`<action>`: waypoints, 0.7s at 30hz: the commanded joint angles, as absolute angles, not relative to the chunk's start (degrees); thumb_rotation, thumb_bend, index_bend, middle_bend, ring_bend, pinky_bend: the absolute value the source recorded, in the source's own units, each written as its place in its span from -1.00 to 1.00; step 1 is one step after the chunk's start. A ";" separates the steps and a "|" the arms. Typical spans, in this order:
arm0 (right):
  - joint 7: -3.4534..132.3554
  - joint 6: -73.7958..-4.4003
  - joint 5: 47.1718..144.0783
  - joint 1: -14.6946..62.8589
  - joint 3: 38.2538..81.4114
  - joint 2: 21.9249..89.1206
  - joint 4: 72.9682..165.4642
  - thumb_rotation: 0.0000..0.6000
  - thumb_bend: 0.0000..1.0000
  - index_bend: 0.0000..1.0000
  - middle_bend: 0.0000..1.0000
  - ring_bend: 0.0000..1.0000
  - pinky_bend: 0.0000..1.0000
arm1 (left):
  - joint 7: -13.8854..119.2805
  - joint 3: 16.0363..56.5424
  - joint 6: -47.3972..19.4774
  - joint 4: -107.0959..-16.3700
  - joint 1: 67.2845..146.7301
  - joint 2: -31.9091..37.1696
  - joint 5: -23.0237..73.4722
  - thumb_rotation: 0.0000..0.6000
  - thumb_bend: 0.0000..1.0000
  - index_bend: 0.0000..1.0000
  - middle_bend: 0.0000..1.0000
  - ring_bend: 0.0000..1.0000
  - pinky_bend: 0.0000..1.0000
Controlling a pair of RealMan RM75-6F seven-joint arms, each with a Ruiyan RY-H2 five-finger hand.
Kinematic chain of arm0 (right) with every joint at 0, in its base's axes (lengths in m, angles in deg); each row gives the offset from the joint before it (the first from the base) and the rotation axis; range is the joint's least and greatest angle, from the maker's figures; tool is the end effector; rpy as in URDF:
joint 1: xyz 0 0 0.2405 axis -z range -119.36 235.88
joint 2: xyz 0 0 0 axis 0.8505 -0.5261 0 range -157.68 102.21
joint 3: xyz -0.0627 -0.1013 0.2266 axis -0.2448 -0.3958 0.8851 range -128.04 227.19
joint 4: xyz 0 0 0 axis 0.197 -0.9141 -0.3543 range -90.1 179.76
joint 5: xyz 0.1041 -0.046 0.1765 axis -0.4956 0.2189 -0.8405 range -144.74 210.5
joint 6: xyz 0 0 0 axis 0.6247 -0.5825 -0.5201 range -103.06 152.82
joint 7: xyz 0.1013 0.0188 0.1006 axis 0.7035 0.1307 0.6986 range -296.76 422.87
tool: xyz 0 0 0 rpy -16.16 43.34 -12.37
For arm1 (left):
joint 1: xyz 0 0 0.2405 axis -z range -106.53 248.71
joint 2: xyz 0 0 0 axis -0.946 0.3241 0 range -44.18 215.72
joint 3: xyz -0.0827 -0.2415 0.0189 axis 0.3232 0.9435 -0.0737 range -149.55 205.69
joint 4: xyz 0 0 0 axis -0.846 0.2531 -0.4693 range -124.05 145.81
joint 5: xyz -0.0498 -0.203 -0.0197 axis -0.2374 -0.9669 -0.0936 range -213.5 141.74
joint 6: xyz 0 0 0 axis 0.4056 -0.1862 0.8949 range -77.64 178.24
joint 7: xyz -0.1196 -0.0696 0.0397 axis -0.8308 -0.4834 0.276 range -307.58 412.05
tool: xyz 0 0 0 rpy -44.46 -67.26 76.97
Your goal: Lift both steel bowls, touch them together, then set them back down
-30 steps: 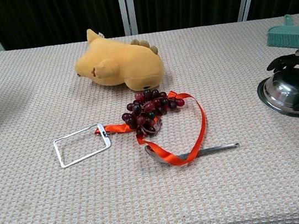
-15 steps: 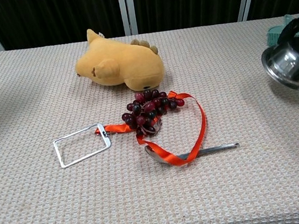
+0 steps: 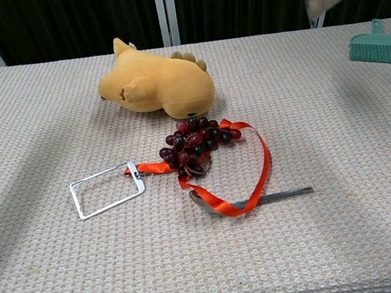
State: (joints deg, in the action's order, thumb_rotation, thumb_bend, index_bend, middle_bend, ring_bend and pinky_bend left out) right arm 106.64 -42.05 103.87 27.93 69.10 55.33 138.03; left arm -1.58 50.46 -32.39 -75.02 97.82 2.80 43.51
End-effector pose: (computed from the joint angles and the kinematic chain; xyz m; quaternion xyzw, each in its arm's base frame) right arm -0.1606 -0.3347 0.0652 0.3505 -0.6380 0.6619 0.1790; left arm -0.1845 0.3345 0.1229 -0.3000 -0.5160 -0.7821 0.1791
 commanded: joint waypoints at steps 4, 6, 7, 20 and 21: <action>129.27 -34.02 109.74 20.21 74.99 62.73 132.73 1.00 -0.05 0.34 0.03 -0.03 -0.23 | -11.47 47.71 -26.19 -70.95 104.44 -0.74 50.41 1.00 -0.67 0.30 0.22 0.07 0.62; 132.26 -32.65 110.87 18.84 75.16 62.89 131.70 1.00 -0.05 0.35 0.03 -0.03 -0.22 | -12.03 47.50 -24.95 -69.28 105.93 -1.17 51.00 1.00 -0.67 0.31 0.22 0.07 0.62; 132.85 -32.20 111.23 18.27 75.18 62.99 131.22 1.00 -0.05 0.35 0.03 -0.03 -0.22 | -12.15 47.49 -24.41 -68.76 106.50 -1.31 51.04 1.00 -0.67 0.31 0.23 0.07 0.62; 131.88 -28.36 111.24 10.10 77.05 65.81 126.52 1.00 -0.05 0.35 0.03 -0.03 -0.22 | -5.06 47.45 -19.91 -66.78 112.78 -2.54 50.87 1.00 -0.67 0.34 0.26 0.09 0.62; 131.64 -28.00 110.96 9.59 77.14 66.09 126.20 1.00 -0.05 0.35 0.03 -0.03 -0.22 | -4.51 47.47 -19.75 -66.93 113.22 -2.57 51.02 1.00 -0.67 0.35 0.26 0.10 0.62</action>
State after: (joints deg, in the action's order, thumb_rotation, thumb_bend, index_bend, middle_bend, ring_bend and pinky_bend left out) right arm 132.12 -28.58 111.37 10.29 76.82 65.63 126.76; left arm -5.28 47.38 -20.06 -66.72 112.52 -2.35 50.84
